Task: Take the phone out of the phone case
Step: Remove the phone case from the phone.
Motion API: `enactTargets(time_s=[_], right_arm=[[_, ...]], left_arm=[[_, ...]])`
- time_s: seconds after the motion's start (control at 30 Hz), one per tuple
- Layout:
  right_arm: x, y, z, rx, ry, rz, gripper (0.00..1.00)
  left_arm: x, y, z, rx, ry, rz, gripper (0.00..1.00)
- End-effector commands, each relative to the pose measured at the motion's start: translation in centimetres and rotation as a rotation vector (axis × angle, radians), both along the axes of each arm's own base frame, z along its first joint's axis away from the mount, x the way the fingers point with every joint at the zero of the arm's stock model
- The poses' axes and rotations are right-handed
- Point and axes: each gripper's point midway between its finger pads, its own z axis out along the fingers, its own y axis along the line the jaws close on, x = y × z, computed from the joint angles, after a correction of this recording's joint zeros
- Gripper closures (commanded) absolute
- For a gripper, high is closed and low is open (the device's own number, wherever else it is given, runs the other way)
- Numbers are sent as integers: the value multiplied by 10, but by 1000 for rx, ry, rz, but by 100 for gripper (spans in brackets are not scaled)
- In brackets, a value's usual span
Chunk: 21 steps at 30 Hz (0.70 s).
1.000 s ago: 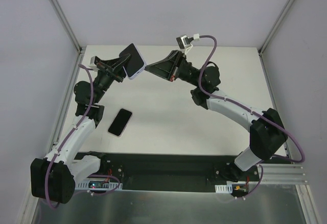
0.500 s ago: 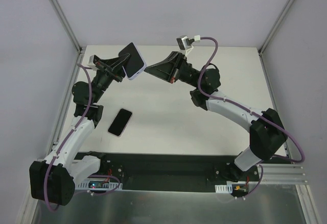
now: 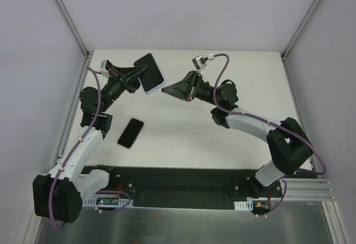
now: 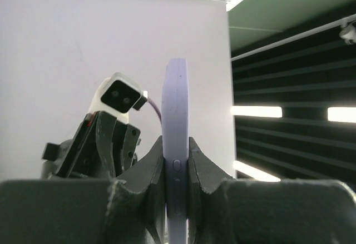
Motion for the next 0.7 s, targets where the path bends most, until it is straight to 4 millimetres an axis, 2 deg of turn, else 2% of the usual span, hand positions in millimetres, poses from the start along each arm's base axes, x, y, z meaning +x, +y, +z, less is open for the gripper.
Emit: enactTargets(time_s=[0.0, 0.07, 0.13, 0.23, 0.27, 0.3, 0.33, 0.4, 0.43, 0.67], right_arm=[[-14, -38, 31, 120, -72, 9, 75], [-13, -42, 18, 80, -22, -12, 58], [-12, -44, 10, 37, -25, -43, 54], [-14, -45, -2, -43, 9, -72, 40], [-19, -49, 5, -42, -6, -74, 37], [-21, -49, 5, -57, -6, -79, 35], [-20, -47, -3, -102, -3, -88, 34], [-27, -48, 6, -121, -31, -95, 32], [-27, -47, 2, -151, -34, -100, 30], [-26, -35, 2, -205, -24, -78, 31]], left_arm=[[-15, -1, 15, 129, -153, -7, 100], [-13, -3, 6, 184, -163, -19, 100], [-12, -6, -3, 237, -185, -27, 100], [-13, -8, -1, 282, -228, -30, 100], [-14, -9, -1, 299, -231, -37, 100], [-13, -11, 0, 330, -255, -35, 100], [-16, -12, 8, 345, -283, -39, 100], [-15, -12, 9, 382, -297, -32, 100], [-16, -13, 12, 387, -308, -34, 100], [-14, -14, 12, 394, -314, -36, 100]])
